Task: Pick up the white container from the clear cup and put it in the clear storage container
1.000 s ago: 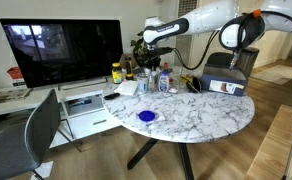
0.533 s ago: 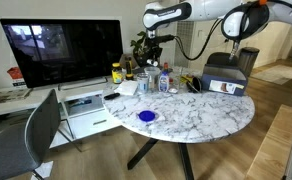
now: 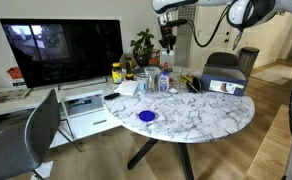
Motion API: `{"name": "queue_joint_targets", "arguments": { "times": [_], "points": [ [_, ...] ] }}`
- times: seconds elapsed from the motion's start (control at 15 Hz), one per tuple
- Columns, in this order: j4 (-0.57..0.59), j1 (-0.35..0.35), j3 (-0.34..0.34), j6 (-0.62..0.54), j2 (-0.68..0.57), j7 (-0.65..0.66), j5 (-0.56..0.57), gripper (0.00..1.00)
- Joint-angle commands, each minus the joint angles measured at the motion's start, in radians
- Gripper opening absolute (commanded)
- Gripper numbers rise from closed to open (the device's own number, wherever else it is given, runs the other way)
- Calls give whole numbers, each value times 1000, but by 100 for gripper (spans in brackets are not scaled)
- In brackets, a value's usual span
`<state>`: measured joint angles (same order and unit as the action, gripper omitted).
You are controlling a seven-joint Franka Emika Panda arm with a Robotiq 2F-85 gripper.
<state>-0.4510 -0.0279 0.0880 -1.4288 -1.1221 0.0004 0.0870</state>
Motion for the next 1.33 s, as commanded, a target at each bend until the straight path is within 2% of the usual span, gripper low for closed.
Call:
{"name": "queue_joint_targets", "arguments": {
  "times": [0.0,0.2,0.4,0.8,1.0,1.27],
  "points": [
    [-35,-36,14,92,34,-45,25,8],
    [-2,-73,8,145,-5,-62,14,8],
    [19,-90,-4,151,-63,-81,3,8],
    [28,-83,-28,87,-158,5,-38,8],
    [38,-93,-21,1,-195,83,-43,8],
    [41,-112,-20,-170,-236,235,-65,8]
  ]
}}
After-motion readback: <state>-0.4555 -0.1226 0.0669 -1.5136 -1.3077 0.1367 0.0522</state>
